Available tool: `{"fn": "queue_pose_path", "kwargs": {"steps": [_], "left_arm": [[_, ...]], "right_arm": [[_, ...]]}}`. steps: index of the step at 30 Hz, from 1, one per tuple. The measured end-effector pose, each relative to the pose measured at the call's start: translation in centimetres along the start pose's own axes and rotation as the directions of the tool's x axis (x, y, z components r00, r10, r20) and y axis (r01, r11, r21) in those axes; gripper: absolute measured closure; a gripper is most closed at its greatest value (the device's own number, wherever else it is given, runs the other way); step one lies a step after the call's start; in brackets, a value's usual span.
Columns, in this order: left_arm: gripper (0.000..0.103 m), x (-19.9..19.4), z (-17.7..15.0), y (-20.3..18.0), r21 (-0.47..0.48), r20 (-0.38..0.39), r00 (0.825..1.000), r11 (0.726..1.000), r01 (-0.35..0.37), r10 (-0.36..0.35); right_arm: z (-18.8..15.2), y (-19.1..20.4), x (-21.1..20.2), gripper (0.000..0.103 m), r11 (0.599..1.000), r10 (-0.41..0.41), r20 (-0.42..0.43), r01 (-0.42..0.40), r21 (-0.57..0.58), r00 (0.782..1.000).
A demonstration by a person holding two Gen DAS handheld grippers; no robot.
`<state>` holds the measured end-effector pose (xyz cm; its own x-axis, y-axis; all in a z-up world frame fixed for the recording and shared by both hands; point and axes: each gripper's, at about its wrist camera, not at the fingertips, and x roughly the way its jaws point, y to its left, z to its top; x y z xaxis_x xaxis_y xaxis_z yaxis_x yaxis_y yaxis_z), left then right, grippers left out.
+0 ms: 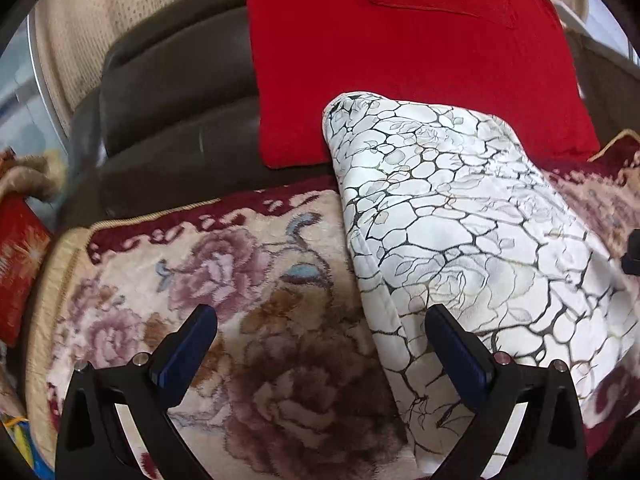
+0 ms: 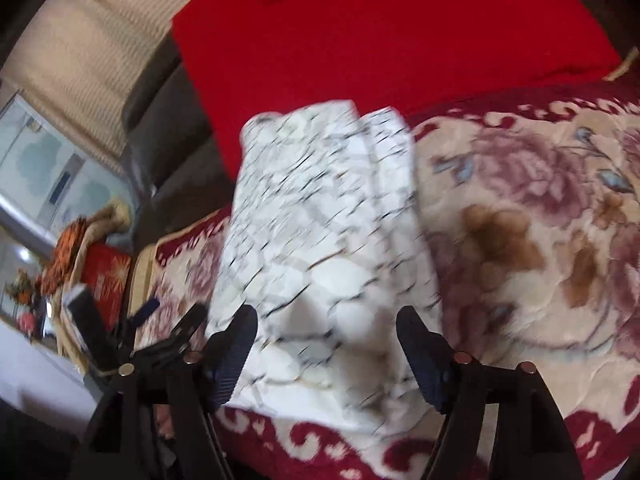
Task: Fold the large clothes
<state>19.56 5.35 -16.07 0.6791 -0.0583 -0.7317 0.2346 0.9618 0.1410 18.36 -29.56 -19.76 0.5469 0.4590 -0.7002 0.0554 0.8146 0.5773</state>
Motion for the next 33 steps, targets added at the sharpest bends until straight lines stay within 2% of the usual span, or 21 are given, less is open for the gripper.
{"fn": "queue_pose_path", "kwargs": {"steps": [3,5,7,12,15,17,20,22,23,26,29,33], "left_arm": [[0.0,1.0,0.5,0.8,-0.039,-0.052,0.992,0.992,0.117,-0.118],[0.0,2.0,0.8,1.4,-0.091,-0.09,0.974,0.976,0.199,-0.207],[0.0,3.3,1.0,1.7,-0.129,-0.119,0.958,0.961,0.246,-0.261],[0.0,4.9,1.6,2.0,-0.198,-0.136,0.924,0.924,0.327,-0.356],[0.0,5.6,1.9,1.6,-0.227,-0.135,0.908,0.905,0.361,-0.396],[0.0,6.1,2.0,1.7,-0.253,-0.135,0.896,0.889,0.382,-0.424],[0.0,6.6,2.2,1.3,-0.273,-0.13,0.883,0.872,0.406,-0.451],[0.0,6.6,2.5,0.3,-0.247,-0.133,0.884,0.879,0.409,-0.448],[0.0,6.5,2.6,-0.5,-0.217,-0.134,0.891,0.89,0.401,-0.434],[0.0,5.4,2.7,-2.8,-0.111,-0.113,0.923,0.928,0.357,-0.368],[0.0,4.7,2.9,-4.5,-0.035,-0.086,0.949,0.953,0.3,-0.302],[0.0,4.4,3.3,-5.6,-0.011,-0.074,0.96,0.963,0.269,-0.269]], "right_arm": [[1.0,-2.2,0.5,0.026,0.998,0.015,0.002,-0.015,0.059,1.0],[1.8,-3.7,1.4,0.025,0.996,0.023,-0.014,-0.022,0.091,1.0],[2.3,-5.0,2.6,0.025,0.99,0.04,-0.037,-0.035,0.134,0.999],[3.5,-7.3,5.3,0.024,0.973,0.133,-0.063,-0.119,0.196,0.989],[4.1,-7.0,6.0,0.02,0.977,0.145,-0.057,-0.134,0.168,0.988],[4.3,-6.4,6.7,0.02,0.97,0.213,-0.057,-0.204,0.136,0.975],[4.4,-5.5,8.6,0.02,0.972,0.213,-0.09,-0.202,0.119,0.973],[4.5,-5.0,9.1,0.019,0.967,0.238,-0.091,-0.227,0.115,0.967],[4.5,-4.7,9.3,0.019,0.966,0.245,-0.088,-0.235,0.106,0.966],[4.1,-4.6,9.5,0.022,0.967,0.247,-0.077,-0.24,0.09,0.966],[4.0,-5.6,9.6,0.028,0.956,0.276,-0.066,-0.267,0.117,0.959],[3.7,-6.2,9.6,0.03,0.95,0.294,-0.055,-0.286,0.121,0.954]]}}
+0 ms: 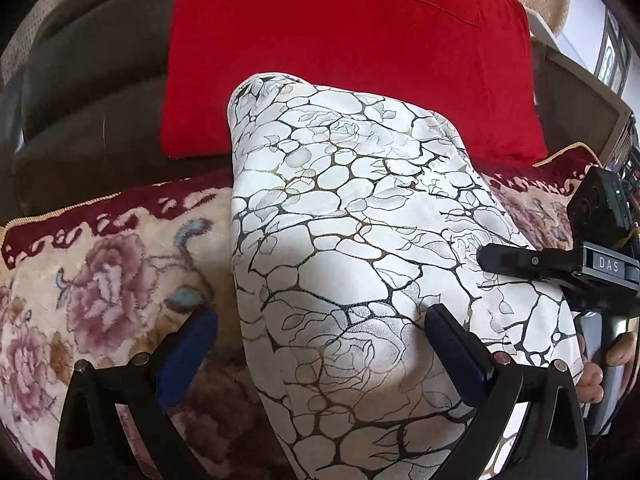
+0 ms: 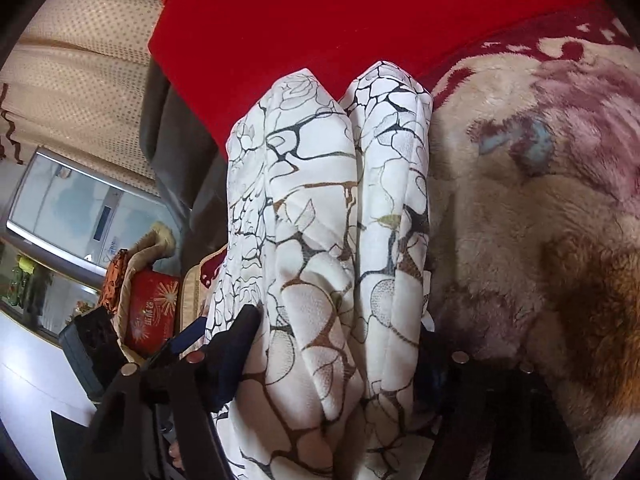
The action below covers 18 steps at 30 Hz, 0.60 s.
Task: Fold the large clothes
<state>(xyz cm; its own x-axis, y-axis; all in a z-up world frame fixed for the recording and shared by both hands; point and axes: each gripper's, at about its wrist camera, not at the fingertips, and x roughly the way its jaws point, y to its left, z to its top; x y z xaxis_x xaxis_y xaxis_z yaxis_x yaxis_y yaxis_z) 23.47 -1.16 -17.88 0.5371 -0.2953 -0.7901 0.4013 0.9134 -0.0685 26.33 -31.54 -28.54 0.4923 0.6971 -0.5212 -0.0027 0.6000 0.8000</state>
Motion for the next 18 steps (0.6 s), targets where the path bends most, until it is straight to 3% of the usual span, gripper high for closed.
{"fn": "queue_pose_path", "kwargs": {"steps": [15,18], "left_arm": [[0.0,0.9,0.3,0.6,-0.036,-0.018,0.998,0.998,0.055,-0.056],[0.01,1.3,0.4,0.6,-0.049,-0.039,0.993,0.992,0.114,-0.116]], "right_arm": [[-0.1,-0.3,-0.4,0.03,1.0,0.014,0.01,-0.014,-0.002,1.0],[-0.2,-0.3,-0.5,0.03,1.0,0.014,0.01,-0.014,-0.002,1.0]]}}
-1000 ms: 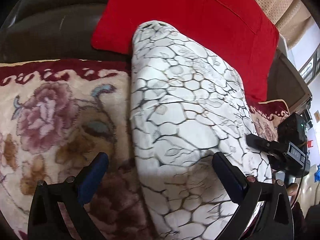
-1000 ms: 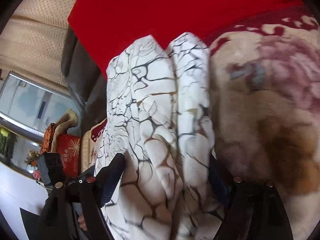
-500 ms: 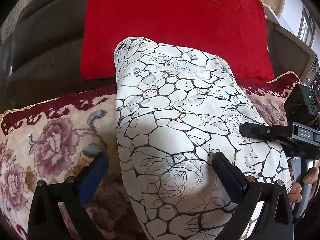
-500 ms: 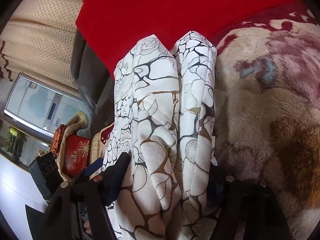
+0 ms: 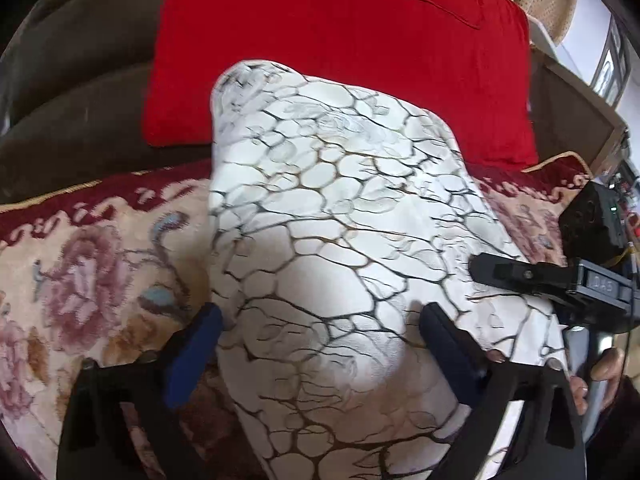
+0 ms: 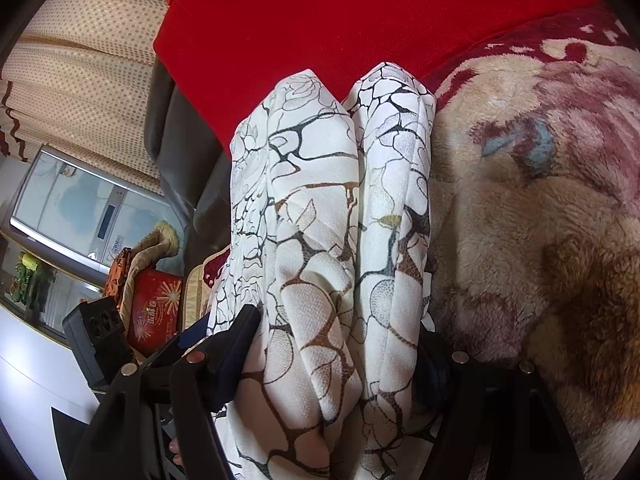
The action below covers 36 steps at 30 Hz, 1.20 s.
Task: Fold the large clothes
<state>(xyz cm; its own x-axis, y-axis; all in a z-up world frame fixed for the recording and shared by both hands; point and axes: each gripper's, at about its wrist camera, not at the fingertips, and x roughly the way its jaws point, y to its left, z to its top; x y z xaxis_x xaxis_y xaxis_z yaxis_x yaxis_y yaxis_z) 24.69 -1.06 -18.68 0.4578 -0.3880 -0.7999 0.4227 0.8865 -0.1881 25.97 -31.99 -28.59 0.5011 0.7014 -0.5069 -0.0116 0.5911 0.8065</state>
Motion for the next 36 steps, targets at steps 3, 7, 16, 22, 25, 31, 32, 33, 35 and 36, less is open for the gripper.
{"fn": "queue_pose_path", "kwargs": {"steps": [3,7,16,22,25,31,32,33,35,36], "left_arm": [[0.011,0.2,0.0,0.0,0.003,-0.011,1.0,1.0,0.017,-0.017],[0.02,0.2,0.0,0.5,-0.002,-0.016,0.998,0.998,0.062,-0.062],[0.013,0.5,0.1,1.6,-0.02,-0.059,0.989,0.991,0.133,-0.134],[0.01,0.7,-0.2,2.1,-0.033,-0.063,0.985,0.987,0.158,-0.159],[0.027,0.7,-0.4,2.3,-0.039,-0.046,0.985,0.986,0.162,-0.164],[0.053,-0.5,-0.3,3.4,-0.082,0.012,0.983,0.98,0.183,-0.183],[0.054,-0.8,-0.3,3.2,-0.075,0.017,0.984,0.981,0.181,-0.18],[0.054,-0.9,-0.3,3.1,-0.07,0.019,0.984,0.982,0.177,-0.176],[0.052,-0.8,-0.3,3.2,-0.069,0.011,0.984,0.981,0.179,-0.179],[0.051,-0.9,-0.1,3.5,-0.079,0.006,0.982,0.979,0.188,-0.188]], "right_arm": [[0.0,0.0,0.1,0.03,1.0,0.0,0.0,0.0,0.0,1.0],[0.1,-0.1,0.0,0.03,1.0,0.0,-0.001,0.0,0.0,1.0],[0.1,0.0,0.1,0.03,1.0,-0.002,-0.002,0.002,-0.003,1.0],[0.2,0.1,0.1,0.03,1.0,-0.001,-0.002,0.001,-0.007,1.0],[0.2,0.1,0.1,0.03,1.0,-0.001,-0.001,0.001,-0.007,1.0],[0.2,0.5,0.2,0.03,1.0,-0.01,0.003,0.01,-0.014,1.0],[0.1,0.6,0.3,0.03,1.0,-0.013,0.004,0.013,-0.017,1.0],[0.1,0.6,0.3,0.03,1.0,-0.014,0.004,0.014,-0.017,1.0],[0.1,0.7,0.4,0.03,1.0,-0.011,0.005,0.012,-0.013,1.0],[0.1,0.7,0.4,0.03,1.0,-0.012,0.005,0.012,-0.014,1.0]]}}
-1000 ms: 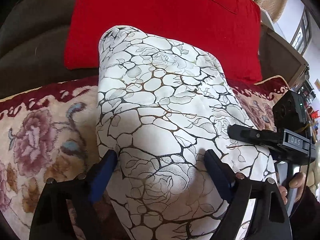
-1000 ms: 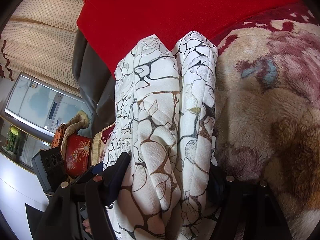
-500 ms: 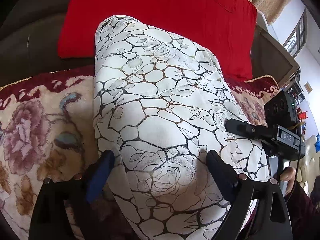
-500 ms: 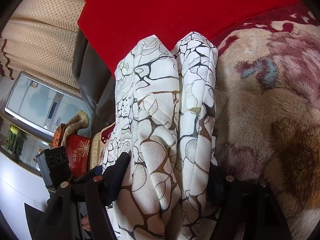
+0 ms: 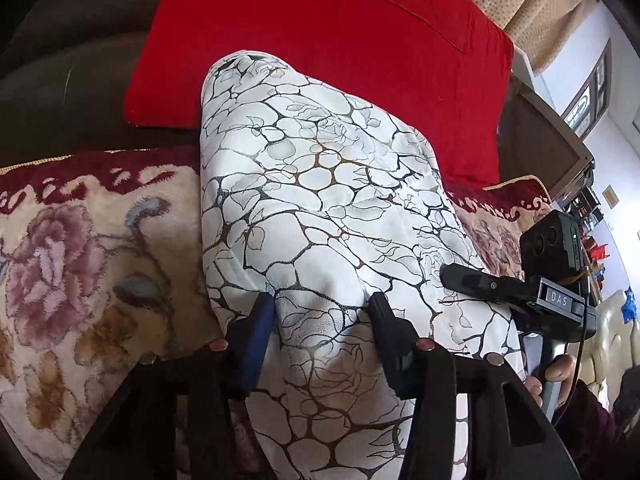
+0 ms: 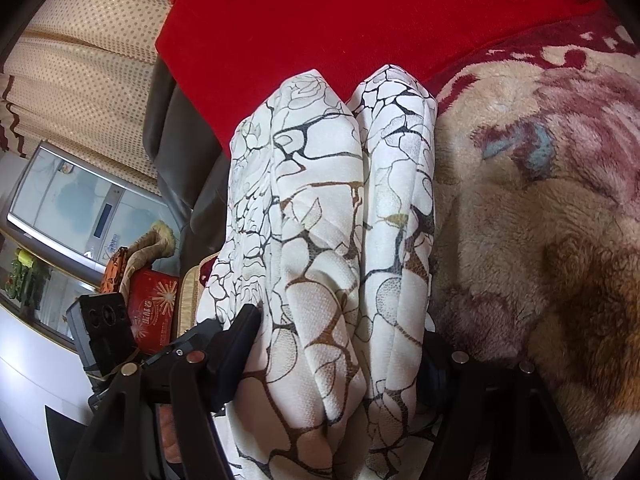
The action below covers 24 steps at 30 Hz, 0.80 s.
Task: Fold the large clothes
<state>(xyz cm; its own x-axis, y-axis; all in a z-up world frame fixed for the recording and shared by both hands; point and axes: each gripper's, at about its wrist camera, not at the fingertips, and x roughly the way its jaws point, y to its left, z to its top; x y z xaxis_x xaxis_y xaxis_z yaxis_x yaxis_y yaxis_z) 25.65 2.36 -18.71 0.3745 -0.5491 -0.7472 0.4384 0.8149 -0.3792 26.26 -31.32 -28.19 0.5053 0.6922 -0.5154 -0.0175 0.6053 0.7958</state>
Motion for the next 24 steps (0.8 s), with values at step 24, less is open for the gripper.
{"fn": "queue_pose_path", "kwargs": {"steps": [24], "left_arm": [[0.015,3.1,-1.5,3.8,-0.332,-0.085,0.967,0.922,0.199,-0.239]], "right_arm": [[0.2,-0.6,-0.2,0.03,1.0,0.016,-0.003,-0.016,0.005,1.0]]}}
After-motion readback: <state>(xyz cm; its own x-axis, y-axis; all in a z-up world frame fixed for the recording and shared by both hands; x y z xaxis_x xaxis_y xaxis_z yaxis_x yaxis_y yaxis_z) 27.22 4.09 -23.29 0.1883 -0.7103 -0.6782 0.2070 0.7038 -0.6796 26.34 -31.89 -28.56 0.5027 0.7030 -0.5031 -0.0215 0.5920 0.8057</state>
